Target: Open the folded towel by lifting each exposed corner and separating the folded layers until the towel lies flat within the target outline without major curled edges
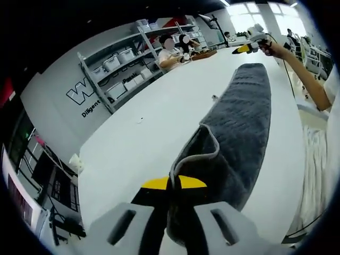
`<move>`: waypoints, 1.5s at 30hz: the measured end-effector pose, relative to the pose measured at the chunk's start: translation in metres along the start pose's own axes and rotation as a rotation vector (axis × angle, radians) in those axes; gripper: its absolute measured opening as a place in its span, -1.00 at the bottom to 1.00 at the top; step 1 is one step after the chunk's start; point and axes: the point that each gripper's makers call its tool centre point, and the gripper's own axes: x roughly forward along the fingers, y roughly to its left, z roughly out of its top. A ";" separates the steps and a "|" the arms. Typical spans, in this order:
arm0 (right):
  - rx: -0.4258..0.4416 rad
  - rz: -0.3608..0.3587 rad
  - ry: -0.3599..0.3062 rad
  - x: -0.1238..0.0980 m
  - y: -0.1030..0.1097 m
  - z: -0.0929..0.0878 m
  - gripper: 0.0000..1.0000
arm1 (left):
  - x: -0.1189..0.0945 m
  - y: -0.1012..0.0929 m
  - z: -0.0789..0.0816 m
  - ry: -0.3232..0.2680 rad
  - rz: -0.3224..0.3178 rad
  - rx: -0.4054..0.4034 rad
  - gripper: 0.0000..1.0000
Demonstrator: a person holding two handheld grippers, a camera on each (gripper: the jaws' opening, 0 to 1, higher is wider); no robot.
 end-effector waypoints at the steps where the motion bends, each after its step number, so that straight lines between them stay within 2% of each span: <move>1: 0.000 0.001 0.007 0.000 -0.001 -0.001 0.20 | 0.000 0.000 -0.001 0.003 -0.002 0.001 -0.91; 3: 0.010 0.005 0.023 0.001 -0.001 -0.004 0.19 | 0.001 0.000 -0.003 0.007 -0.006 -0.006 -0.91; 16: 0.004 0.015 0.026 0.002 0.003 -0.004 0.11 | 0.004 0.006 -0.014 0.021 -0.007 -0.044 -0.91; 34: -0.002 0.024 0.035 0.005 0.007 -0.006 0.10 | 0.009 0.009 -0.020 0.038 -0.003 -0.038 -0.91; 37: -0.004 0.025 0.037 0.004 0.011 -0.007 0.10 | 0.012 0.003 -0.029 0.083 -0.026 -0.012 -0.91; 45: -0.004 0.024 0.034 0.003 0.007 -0.005 0.10 | 0.017 -0.004 -0.034 0.102 -0.062 -0.019 -0.91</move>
